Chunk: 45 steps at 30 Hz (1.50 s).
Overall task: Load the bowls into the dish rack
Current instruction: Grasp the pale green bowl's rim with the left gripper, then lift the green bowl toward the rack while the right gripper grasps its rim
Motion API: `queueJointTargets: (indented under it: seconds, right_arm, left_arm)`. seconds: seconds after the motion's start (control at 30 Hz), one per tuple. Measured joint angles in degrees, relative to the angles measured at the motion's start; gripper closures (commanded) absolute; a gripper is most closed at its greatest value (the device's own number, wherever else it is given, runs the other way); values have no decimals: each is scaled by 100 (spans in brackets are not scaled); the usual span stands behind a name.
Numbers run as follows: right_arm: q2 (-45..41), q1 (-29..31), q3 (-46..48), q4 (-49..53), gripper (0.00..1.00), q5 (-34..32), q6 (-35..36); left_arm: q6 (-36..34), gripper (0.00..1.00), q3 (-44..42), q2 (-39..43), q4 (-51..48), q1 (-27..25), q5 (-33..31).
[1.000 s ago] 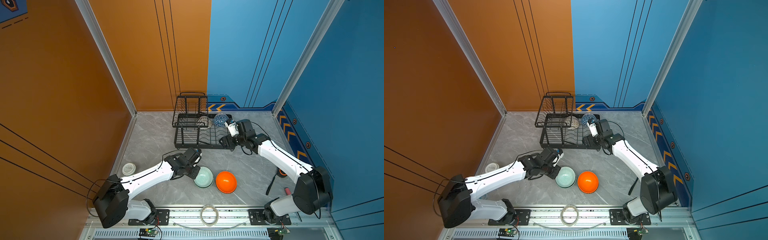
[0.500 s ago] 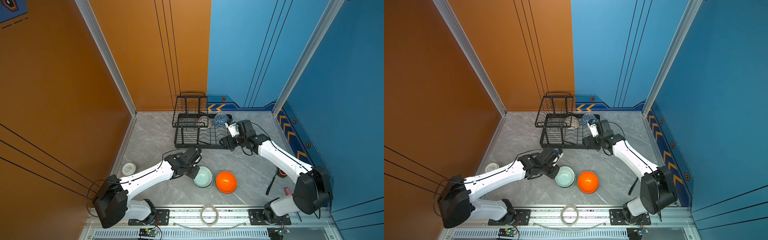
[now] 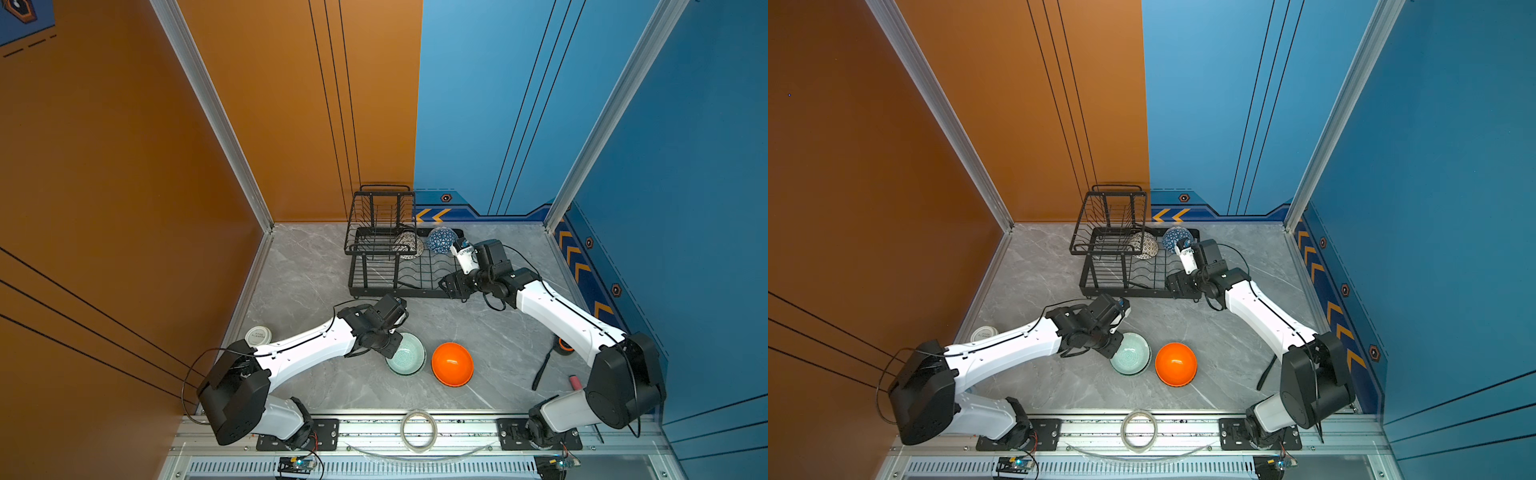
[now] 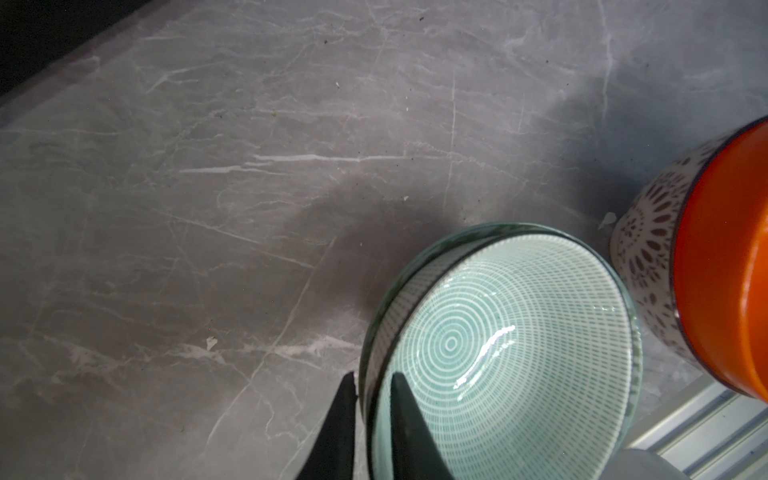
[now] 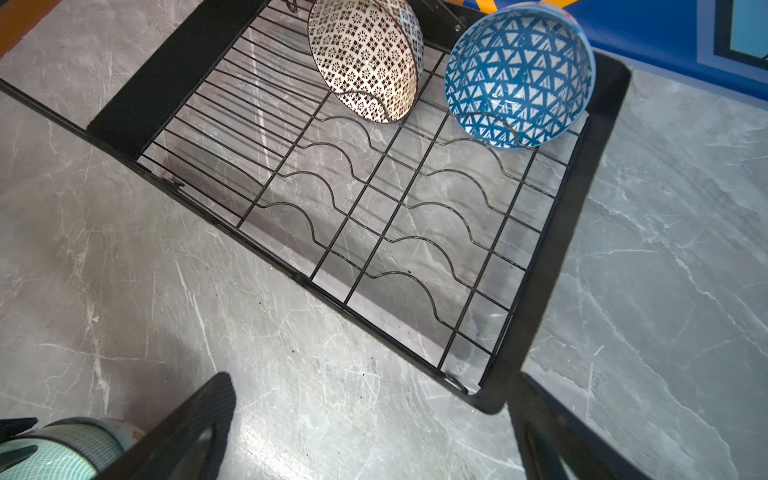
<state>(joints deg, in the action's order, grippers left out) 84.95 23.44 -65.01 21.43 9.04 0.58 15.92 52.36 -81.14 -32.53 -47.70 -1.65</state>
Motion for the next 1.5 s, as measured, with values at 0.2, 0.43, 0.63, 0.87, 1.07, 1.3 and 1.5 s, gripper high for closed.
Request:
queueJointTargets:
  seconds: [0.2, 0.43, 0.63, 0.87, 1.07, 1.3, 1.5]
  right_arm:
    - [0, -39, 2, 0, 0, 0, 0]
    - [-7, -63, 72, 0, 0, 2, 0]
    - [-63, -70, 122, 0, 0, 2, 0]
    - [-151, -122, 122, 0, 0, 61, -2]
    - [-334, -140, 122, 0, 0, 238, -4]
    - [-826, -170, 118, 0, 0, 730, -264]
    - [-1176, -105, -48, -20, 0, 1163, -763]
  left_arm:
    - [11, 91, 20, -101, 2, 0, 22]
    - [4, 99, 52, -105, -28, 0, 20]
    - [-4, 100, 179, -94, -208, 0, -46]
    - [-33, 100, 365, 146, -330, 0, -323]
    - [-111, 100, 588, 494, -404, 0, -575]
    - [-131, 100, 691, 1014, 195, 125, -977]
    - [-127, 100, 691, 1069, 1202, 275, -1373]
